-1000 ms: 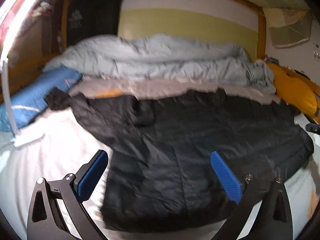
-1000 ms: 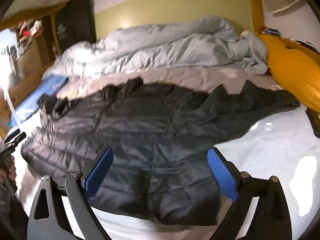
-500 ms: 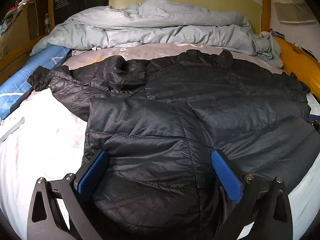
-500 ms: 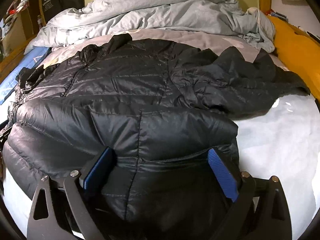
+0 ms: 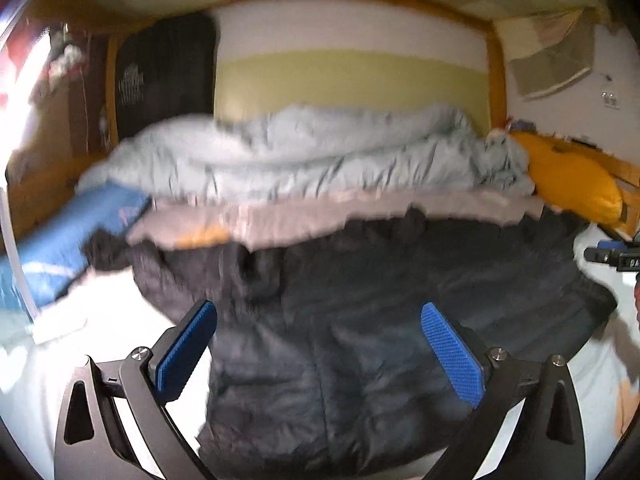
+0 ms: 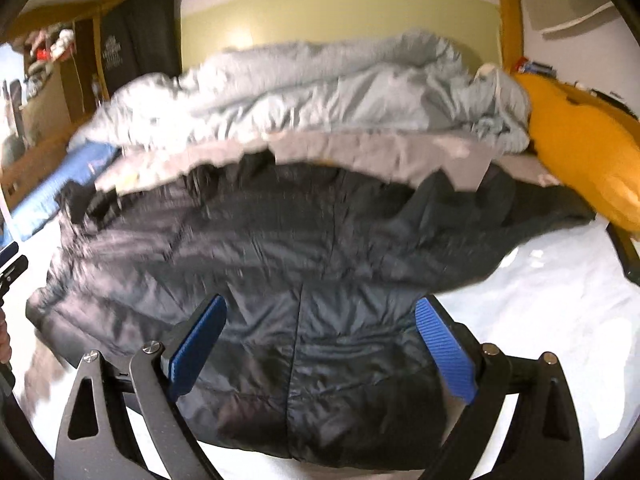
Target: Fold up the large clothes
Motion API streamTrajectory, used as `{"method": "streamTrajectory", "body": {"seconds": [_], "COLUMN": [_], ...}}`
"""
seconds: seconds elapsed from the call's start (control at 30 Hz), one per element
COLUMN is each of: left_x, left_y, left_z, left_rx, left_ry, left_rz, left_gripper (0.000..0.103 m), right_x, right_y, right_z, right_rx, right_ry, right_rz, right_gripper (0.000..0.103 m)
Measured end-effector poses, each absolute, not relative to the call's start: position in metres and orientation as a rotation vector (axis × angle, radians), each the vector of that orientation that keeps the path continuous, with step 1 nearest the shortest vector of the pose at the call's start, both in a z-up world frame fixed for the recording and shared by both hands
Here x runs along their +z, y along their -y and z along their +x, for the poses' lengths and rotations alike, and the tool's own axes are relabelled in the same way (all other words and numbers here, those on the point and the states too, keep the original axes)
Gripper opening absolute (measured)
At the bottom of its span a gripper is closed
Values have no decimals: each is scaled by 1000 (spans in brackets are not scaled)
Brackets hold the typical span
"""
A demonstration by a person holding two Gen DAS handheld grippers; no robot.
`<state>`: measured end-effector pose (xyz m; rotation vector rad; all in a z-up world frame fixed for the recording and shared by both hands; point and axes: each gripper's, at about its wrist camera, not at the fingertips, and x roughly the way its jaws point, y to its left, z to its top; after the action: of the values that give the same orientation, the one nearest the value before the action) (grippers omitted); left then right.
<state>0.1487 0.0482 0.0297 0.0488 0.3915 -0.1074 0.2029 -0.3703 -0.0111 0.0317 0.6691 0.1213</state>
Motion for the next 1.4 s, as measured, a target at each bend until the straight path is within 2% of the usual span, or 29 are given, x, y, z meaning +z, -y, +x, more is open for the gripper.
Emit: {"method": "streamTrajectory", "body": {"seconds": [0.27,0.47,0.73,0.87,1.17,1.3,1.4], "left_x": [82,99,99,80,0,-5,-5], "left_y": [-16,31,92,108,97,89,87], "left_z": [140,155,230,271,331,331,328], "left_rx": [-164,-209,-257,-248,-219,-217,-210], "left_ry": [-273,-213,-228,-263,-425,-428,-413], "left_rz": [30,9,-40,-39,-86,-105,-104], "left_gripper": [103,103,103,103,103,103,103], "right_x": [22,48,58,44,-28,-50,-57], "right_y": [409,468,585,647,711,725,733], "right_z": [189,188,258,291,352,354,355], "right_rx": [78,4,-209,-297,-344,-294,-275], "right_ry": [-582,-515,-531,-534,-678,-711,-694], "right_rz": [99,183,288,422,526,606,648], "right_gripper": [95,95,95,95,81,76,65]}}
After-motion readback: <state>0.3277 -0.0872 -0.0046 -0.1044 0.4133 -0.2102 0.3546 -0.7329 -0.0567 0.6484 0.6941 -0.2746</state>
